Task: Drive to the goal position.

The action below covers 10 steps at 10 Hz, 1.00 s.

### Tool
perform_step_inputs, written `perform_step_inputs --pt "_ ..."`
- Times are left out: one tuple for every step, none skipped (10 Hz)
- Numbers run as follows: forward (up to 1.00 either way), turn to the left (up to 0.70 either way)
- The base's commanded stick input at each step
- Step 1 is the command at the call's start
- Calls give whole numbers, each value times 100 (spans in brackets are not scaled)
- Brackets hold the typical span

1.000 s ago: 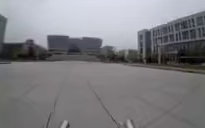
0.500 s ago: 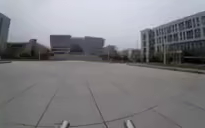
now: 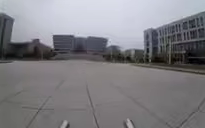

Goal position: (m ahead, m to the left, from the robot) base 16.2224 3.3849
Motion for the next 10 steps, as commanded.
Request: perform_step_inputs --pt "100 0" --pt "100 0" --pt "100 0" --pt "100 0" --pt "100 0" --pt "100 0" --pt "100 0" --pt "100 0" --pt "100 0" --pt "100 0"
